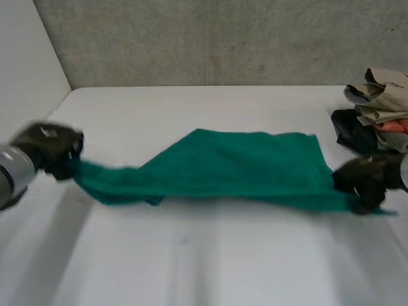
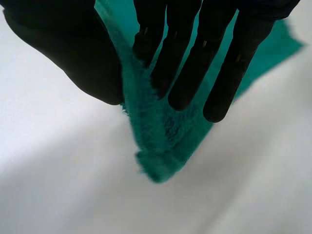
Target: Fold the laundry.
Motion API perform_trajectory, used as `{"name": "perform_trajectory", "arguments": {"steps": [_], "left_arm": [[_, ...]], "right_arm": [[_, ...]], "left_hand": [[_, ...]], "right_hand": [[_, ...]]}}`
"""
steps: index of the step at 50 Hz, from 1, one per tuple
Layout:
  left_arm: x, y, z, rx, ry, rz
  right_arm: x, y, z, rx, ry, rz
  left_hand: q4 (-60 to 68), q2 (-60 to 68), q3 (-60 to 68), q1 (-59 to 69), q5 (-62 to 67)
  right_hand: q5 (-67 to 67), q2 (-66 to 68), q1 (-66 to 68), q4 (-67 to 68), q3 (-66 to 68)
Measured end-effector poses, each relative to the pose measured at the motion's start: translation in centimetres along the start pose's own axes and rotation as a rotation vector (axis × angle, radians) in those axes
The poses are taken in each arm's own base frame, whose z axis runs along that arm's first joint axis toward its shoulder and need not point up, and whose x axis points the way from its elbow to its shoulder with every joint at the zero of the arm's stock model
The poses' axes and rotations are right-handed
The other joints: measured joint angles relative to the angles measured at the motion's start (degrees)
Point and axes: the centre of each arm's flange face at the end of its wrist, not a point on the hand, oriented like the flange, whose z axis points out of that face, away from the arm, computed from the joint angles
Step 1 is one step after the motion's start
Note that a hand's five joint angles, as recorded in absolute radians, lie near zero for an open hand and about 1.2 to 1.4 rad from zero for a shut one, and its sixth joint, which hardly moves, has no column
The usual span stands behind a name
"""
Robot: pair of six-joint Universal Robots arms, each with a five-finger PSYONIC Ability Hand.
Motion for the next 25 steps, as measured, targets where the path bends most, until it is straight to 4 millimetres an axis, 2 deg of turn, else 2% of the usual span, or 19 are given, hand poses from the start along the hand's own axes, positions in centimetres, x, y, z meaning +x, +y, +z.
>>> {"name": "perform_trajectory", "arguments": {"steps": [1, 4, 6, 9, 12, 15, 17, 20, 22, 25], "left_arm": [[0.7, 1.5, 0.8, -0.066, 0.044, 0.053], [1.4, 3.2, 2.3, -0.145, 0.095, 0.112], [1.6, 3.6, 3.4, -0.171, 0.106, 0.137], [1.4, 3.1, 5.1, -0.167, 0.085, 0.155], [0.2, 0.5, 6.9, -0.084, 0.005, 0.146], [-2.4, -4.6, 8.2, 0.117, -0.137, 0.083], [-4.2, -8.0, 8.3, 0.272, -0.225, 0.025], [-7.4, -13.6, 7.3, 0.565, -0.353, -0.086], [-9.1, -16.6, 6.0, 0.746, -0.412, -0.146], [-10.5, -19.0, 4.5, 0.914, -0.457, -0.192]], "right_arm": [[-0.3, 0.4, -0.3, -0.059, -0.044, -0.045], [-0.3, 0.6, 0.0, -0.117, -0.075, -0.117], [0.0, 0.2, 0.5, -0.123, -0.059, -0.147], [1.0, -1.1, 1.2, -0.077, 0.012, -0.165], [2.7, -3.8, 1.5, 0.061, 0.144, -0.146], [5.6, -8.4, 0.9, 0.339, 0.345, -0.093], [7.0, -10.8, 0.1, 0.504, 0.438, -0.065], [9.3, -15.1, -2.7, 0.842, 0.590, -0.027], [10.2, -16.8, -4.4, 1.002, 0.651, -0.019], [10.7, -18.4, -6.4, 1.176, 0.709, -0.016]], "left_hand": [[0.00, 0.00, 0.00, 0.00, 0.00], [0.00, 0.00, 0.00, 0.00, 0.00], [0.00, 0.00, 0.00, 0.00, 0.00], [0.00, 0.01, 0.01, 0.00, 0.00], [0.00, 0.05, 0.02, 0.00, 0.00], [0.01, 0.05, 0.02, 0.00, -0.01], [0.01, 0.06, 0.02, 0.00, 0.00], [0.01, 0.06, 0.02, 0.00, 0.00], [0.01, 0.06, 0.02, 0.00, 0.00], [0.02, 0.06, 0.02, 0.00, 0.49]], "right_hand": [[0.00, 0.00, 0.00, 0.01, 0.00], [0.00, 0.00, 0.00, 0.02, 0.00], [0.00, 0.00, 0.00, 0.02, 0.00], [0.00, 0.00, 0.00, 0.03, 0.00], [0.00, 0.00, 0.00, 0.04, 0.02], [0.55, 0.00, 0.00, 0.04, 0.02], [0.89, 0.00, 0.00, 0.05, 0.03], [1.19, 0.00, 0.00, 0.05, 0.03], [1.31, 0.00, 0.00, 0.06, 0.03], [1.63, 0.00, 0.00, 0.07, 0.03]]}}
